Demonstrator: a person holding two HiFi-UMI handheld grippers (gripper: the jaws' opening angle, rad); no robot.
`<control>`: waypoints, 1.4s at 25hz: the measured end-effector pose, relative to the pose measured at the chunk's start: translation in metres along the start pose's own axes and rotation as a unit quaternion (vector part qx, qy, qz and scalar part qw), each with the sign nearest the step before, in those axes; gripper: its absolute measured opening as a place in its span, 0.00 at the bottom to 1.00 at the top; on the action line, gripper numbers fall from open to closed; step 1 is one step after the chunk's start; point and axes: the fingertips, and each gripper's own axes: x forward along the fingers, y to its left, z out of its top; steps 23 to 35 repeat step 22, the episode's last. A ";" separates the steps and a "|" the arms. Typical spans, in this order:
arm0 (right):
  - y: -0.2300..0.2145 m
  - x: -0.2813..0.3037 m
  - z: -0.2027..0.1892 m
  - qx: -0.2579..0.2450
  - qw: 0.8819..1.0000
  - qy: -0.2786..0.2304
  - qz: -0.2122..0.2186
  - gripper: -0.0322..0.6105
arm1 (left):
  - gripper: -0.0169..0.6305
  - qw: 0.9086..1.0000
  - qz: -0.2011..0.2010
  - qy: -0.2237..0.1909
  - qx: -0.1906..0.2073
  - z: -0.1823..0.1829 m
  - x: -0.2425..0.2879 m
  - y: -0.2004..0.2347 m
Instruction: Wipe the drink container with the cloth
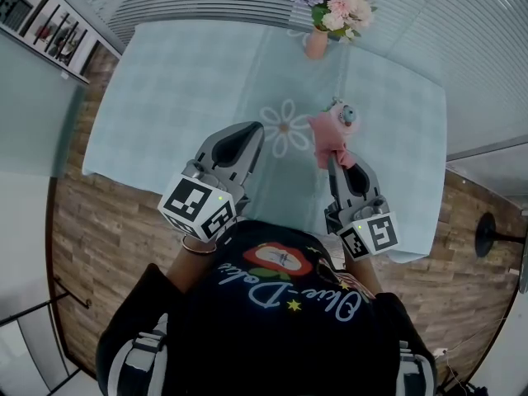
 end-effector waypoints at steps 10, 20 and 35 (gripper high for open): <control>0.000 0.000 0.002 0.004 1.000 -0.002 0.000 0.09 | 0.03 1.000 0.000 -0.001 -0.001 -0.001 -0.001 0.000; 0.001 0.000 0.003 0.000 1.000 -0.003 0.001 0.09 | 0.03 1.000 0.000 0.001 -0.001 -0.002 0.000 0.000; 0.001 0.000 0.003 0.002 1.000 -0.004 0.000 0.09 | 0.03 1.000 -0.002 0.001 -0.002 -0.003 0.000 0.000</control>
